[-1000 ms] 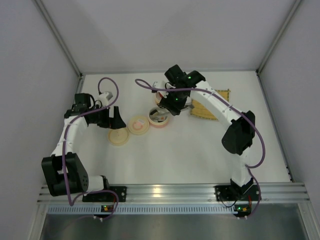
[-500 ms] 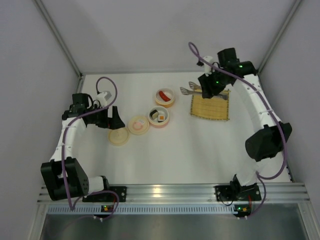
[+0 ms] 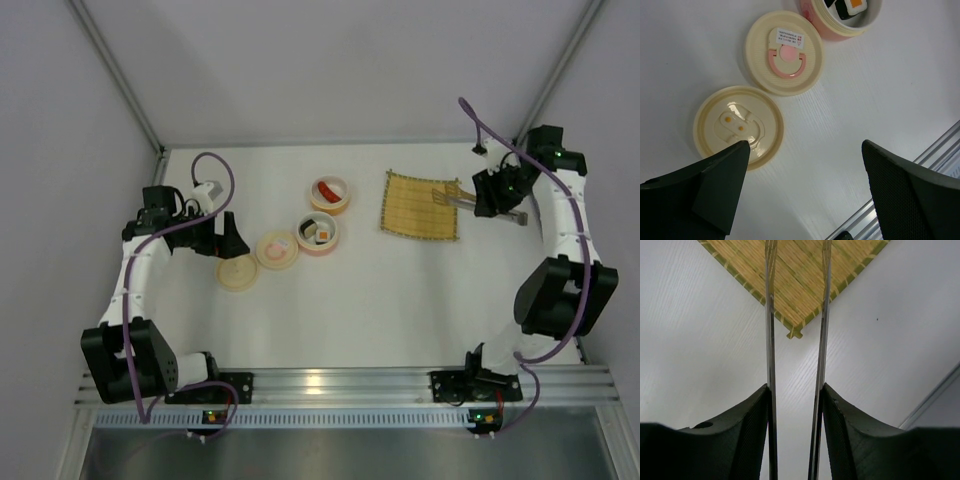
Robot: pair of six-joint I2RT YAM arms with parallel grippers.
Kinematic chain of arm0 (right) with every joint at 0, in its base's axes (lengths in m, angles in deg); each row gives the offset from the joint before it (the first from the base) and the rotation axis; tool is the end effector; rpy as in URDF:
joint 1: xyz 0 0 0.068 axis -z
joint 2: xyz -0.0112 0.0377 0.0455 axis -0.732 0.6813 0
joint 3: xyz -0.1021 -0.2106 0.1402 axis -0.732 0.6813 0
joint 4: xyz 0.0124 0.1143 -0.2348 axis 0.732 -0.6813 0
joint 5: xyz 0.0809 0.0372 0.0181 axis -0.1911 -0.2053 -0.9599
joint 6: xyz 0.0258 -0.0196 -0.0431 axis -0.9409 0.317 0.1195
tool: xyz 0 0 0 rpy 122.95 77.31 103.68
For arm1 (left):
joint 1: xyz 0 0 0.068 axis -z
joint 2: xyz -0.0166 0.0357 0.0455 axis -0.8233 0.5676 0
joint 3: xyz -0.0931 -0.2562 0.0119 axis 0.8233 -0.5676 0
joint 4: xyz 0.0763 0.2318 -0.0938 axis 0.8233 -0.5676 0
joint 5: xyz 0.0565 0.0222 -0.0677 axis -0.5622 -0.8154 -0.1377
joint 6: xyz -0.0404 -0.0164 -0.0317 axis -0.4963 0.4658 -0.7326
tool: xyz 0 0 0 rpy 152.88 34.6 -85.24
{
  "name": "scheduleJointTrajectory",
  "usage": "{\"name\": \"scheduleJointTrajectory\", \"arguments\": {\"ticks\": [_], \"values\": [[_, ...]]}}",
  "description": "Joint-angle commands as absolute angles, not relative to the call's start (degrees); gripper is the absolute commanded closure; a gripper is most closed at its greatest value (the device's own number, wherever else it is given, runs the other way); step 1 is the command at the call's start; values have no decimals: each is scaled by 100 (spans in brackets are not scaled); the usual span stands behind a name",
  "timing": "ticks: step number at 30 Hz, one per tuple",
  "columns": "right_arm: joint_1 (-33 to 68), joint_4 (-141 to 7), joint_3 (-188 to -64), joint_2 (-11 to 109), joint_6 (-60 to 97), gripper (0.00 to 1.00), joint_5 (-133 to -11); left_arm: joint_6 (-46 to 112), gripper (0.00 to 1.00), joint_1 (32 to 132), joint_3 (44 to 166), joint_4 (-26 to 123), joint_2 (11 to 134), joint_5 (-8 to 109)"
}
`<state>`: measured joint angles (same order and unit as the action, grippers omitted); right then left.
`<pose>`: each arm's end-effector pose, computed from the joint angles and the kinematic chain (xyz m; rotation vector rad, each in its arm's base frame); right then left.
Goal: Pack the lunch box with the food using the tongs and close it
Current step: Place the clamp on the plate.
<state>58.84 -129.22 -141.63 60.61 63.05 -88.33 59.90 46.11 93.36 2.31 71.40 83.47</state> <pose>0.3206 -0.0523 0.3353 -0.6884 2.4693 0.2430 0.2536 0.0178 0.2826 0.3731 2.3428 -0.7226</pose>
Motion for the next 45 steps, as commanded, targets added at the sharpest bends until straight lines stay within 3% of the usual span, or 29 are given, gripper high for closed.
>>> {"name": "scheduleJointTrajectory", "arguments": {"ticks": [1,13,26,32,45], "values": [[6084,-13125,-14674,6319,7630,57,-9562,6157,2,4575,9543,219,7081,8545],[6348,-13109,-14975,7391,9484,58,-10239,6131,1,4575,9586,307,7310,8361],[6603,-12502,-14711,8068,9951,58,-10161,6158,1,4575,9666,369,7670,8290],[6683,-12309,-14702,8420,9943,49,-9994,6166,2,4575,9648,386,7749,8246],[6797,-12194,-14605,8850,10153,42,-9642,6166,2,4575,9648,448,7890,8317]]}}
